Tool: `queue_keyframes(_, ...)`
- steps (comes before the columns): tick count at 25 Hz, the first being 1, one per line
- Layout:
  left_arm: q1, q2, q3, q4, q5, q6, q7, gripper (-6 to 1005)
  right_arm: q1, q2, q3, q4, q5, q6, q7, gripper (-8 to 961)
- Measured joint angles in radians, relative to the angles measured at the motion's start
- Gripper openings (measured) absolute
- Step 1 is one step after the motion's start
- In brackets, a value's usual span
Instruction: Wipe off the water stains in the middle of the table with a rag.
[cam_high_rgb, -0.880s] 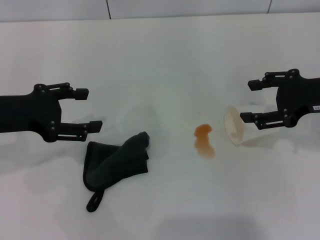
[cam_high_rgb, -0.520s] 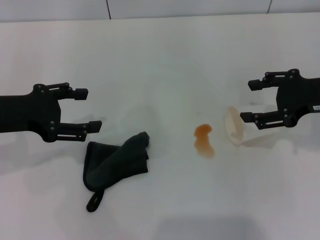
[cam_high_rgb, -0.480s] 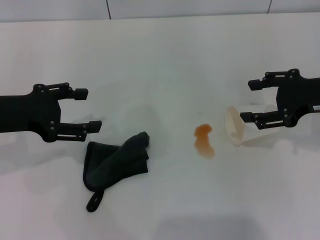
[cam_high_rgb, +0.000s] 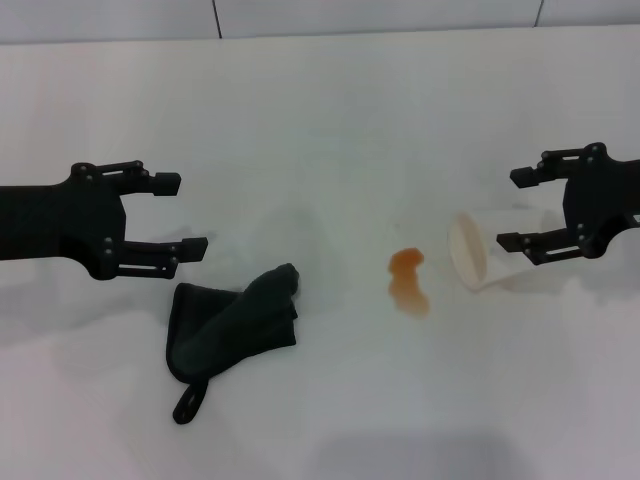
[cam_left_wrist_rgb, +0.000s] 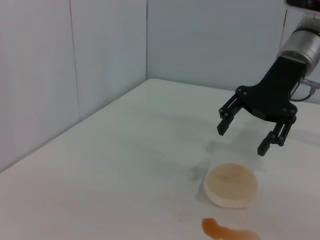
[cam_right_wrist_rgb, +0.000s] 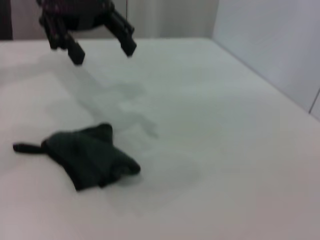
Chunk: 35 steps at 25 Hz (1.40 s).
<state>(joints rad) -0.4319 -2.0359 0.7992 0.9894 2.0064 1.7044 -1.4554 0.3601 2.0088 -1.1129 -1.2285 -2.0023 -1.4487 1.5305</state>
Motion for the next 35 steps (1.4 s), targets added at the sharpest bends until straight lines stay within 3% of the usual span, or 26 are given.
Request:
queue_keyframes(6, -0.003, 0.001, 0.0, 0.0, 0.0, 0.01, -0.003, 864, 0.007, 0.001, -0.014, -0.066, -0.12, 0.002, 0.034, 769)
queue_keyframes(18, -0.004, 0.0, 0.0, 0.002, 0.0, 0.013, -0.003, 865, 0.023, 0.003, -0.15, -0.217, -0.34, 0.009, 0.096, 768)
queue_keyframes(35, -0.004, -0.003, 0.0, 0.003, -0.001, 0.014, -0.01, 863, 0.097, 0.004, -0.222, -0.186, -0.454, 0.011, 0.093, 766)
